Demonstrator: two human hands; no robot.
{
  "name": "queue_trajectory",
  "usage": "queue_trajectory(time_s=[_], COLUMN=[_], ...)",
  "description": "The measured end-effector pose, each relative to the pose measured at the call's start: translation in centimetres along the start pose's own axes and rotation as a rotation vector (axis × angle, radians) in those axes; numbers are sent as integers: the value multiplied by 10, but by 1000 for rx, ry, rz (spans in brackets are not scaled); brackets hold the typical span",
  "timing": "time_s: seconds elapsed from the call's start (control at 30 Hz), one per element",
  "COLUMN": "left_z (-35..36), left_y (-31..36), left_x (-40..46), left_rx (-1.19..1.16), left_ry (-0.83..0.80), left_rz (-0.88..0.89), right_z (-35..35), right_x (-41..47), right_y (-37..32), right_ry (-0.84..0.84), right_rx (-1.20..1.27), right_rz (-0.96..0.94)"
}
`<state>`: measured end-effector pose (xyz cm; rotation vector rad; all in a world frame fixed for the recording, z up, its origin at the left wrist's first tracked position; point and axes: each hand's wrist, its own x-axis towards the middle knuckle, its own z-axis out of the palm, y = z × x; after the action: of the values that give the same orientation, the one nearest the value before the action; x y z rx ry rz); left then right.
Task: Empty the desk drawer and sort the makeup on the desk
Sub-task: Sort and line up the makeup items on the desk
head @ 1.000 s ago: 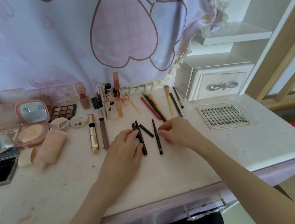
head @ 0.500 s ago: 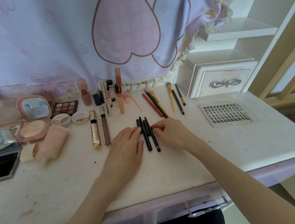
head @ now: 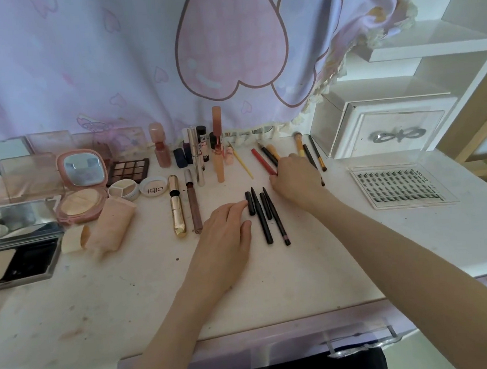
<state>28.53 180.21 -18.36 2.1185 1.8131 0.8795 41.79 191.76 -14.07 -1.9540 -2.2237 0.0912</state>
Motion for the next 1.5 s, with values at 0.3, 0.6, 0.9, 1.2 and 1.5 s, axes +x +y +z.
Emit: queue_trajectory(time_s=[0.3,0.6,0.9,1.2,1.5], left_z=[-4,-9,-22,-50,-29], left_y=[-2,23,31,30,41], left_x=[-3,-4,-4,9,23], left_rx=[-96,-322,-369,-309,-436], left_ry=[79,159,175,96,63], left_rz=[29,97,100,109,90], right_z=[-28,-34,-38,-41,-18], right_x=[-19,-86,-103,-108,-114], right_y=[11,20,35,37,24], right_ry=[-46,-393,-454,-175,88], right_rx=[840,1384,1640,682,666], right_rz=[156,64,41,-319,-305])
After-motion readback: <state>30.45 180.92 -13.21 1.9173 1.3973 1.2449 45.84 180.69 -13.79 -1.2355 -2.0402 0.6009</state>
